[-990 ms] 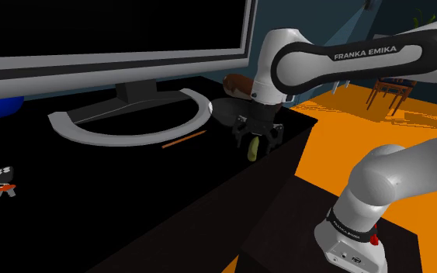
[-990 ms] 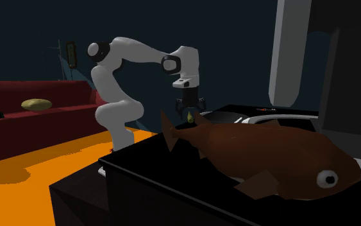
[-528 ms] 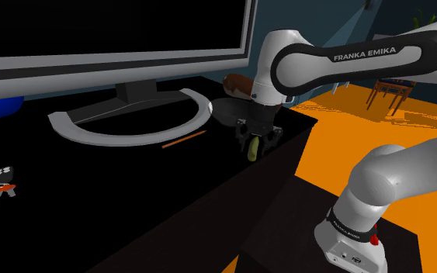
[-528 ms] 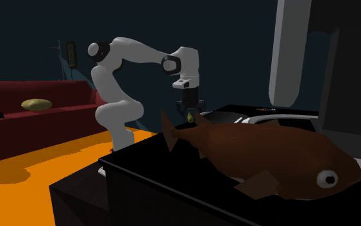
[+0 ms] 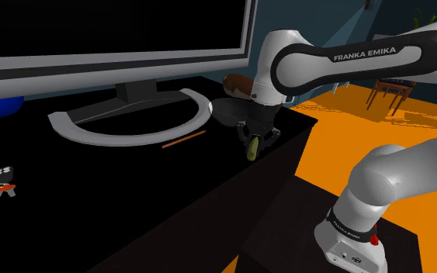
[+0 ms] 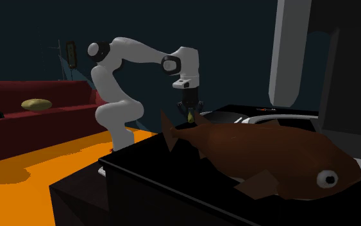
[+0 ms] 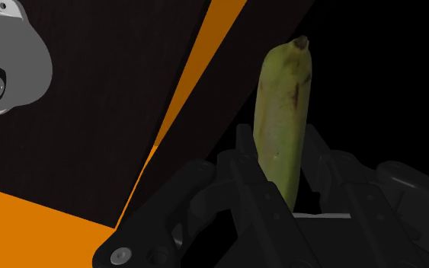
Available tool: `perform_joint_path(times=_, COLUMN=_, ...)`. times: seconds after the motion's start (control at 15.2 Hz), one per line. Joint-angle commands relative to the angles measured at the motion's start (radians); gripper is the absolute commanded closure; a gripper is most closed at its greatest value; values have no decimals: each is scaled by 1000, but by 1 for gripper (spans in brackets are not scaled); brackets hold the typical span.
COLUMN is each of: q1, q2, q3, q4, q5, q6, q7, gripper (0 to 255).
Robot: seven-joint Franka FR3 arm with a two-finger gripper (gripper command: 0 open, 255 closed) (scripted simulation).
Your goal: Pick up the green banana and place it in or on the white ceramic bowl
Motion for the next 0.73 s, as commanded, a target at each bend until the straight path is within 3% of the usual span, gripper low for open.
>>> perform_joint_path(times=0.0, q1=0, q2=0, q3=0, q4=0, q5=0, q6=0, q7=0, gripper=255)
perform_joint_path(times=0.66, q1=-11, q2=-16, q3=-38, q4=121, q5=-35, q6=-136, q7=19, gripper=255)
